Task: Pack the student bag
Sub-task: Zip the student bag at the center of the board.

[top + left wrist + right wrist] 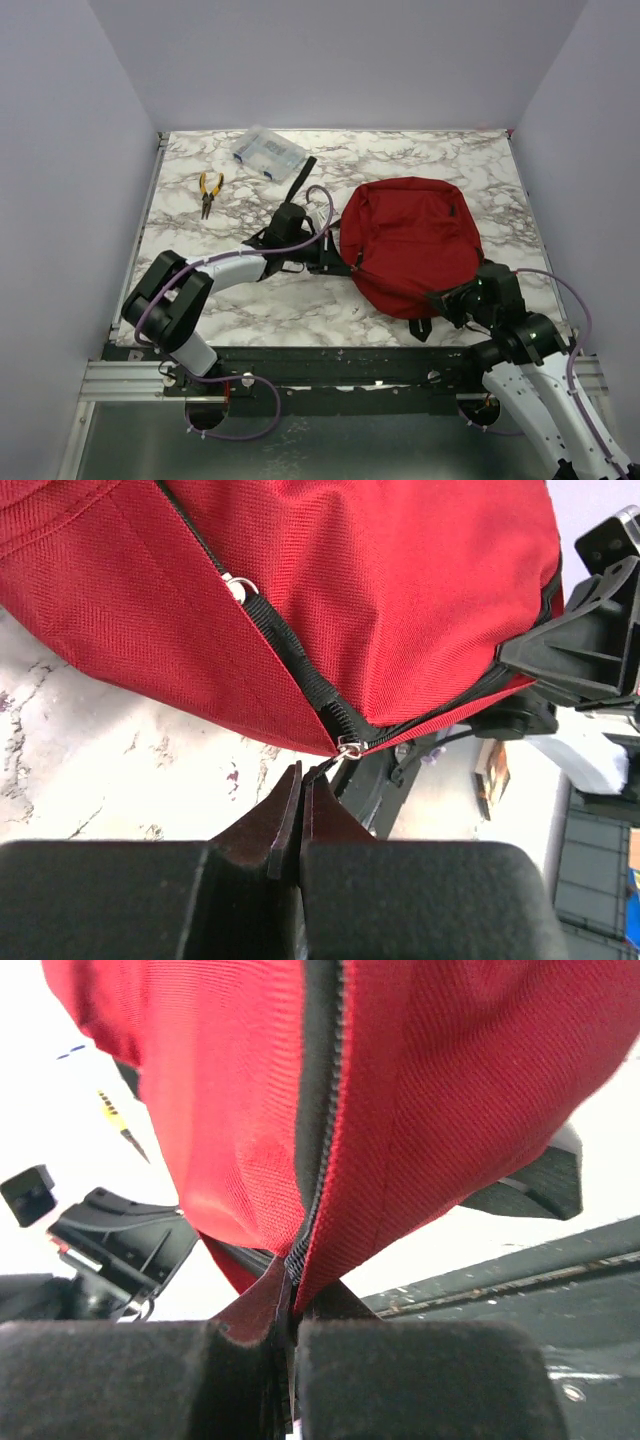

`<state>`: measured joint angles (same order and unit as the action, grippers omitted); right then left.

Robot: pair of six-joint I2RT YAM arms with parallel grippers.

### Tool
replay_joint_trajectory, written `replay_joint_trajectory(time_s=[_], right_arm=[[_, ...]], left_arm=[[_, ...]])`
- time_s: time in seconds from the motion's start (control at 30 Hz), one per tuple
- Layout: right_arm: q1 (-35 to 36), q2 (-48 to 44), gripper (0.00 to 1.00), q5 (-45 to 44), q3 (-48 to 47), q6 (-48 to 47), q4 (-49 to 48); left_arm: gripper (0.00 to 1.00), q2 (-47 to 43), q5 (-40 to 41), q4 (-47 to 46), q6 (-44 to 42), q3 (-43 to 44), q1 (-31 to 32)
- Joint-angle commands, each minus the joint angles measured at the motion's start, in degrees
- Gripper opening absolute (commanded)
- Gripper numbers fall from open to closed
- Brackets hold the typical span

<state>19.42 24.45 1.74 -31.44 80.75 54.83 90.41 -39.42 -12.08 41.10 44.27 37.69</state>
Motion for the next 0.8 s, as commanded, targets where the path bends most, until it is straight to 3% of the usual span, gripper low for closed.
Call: replay_joint_trajectory(time_s=[0.0,0.13,0.17,0.33,0.47,0.53,0.6,0.77], right_arm=[[-0.3,-3.2,0.01,-7.1,0.6,-0.7,1.5],[-0.3,-3.0,0.01,-10.5,-2.0,-2.7,3.7],[-0.3,-2.9,0.01,-14.8,-5.5,-5.0,5.7],[-0.3,-2.3,0.01,-17.5,-7.9,-8.3,6.5],[-0.3,-1.1,0.53,-13.0,-6.1,-9.9,4.1],[-0.3,0.3,0.66,-8.2,-6.1,-10.7,3.3],[-0.3,2.2,0.73,-3.1,-6.3,-12.1,3.4],[-0.3,6.9,0.75,6.1,-2.6,-11.6,3.9]], left_arm=[[0.0,2.5,-2.5,2.9,-4.8,3.5,-5.6],[0.0,7.9,-0.8,4.6,-5.6,8.4,-5.7],[0.0,11.8,-1.7,6.8,-6.2,11.8,-6.1],[0.0,8.4,-7.1,5.9,-4.6,9.1,-2.3],[0.0,5.4,-7.5,3.9,-1.9,8.8,6.9],[0.0,6.2,-6.2,2.6,-0.1,9.6,10.3],[0.0,8.3,-5.8,0.4,1.5,10.6,12.0],[0.0,12.5,-7.8,-3.9,5.2,11.9,12.9]])
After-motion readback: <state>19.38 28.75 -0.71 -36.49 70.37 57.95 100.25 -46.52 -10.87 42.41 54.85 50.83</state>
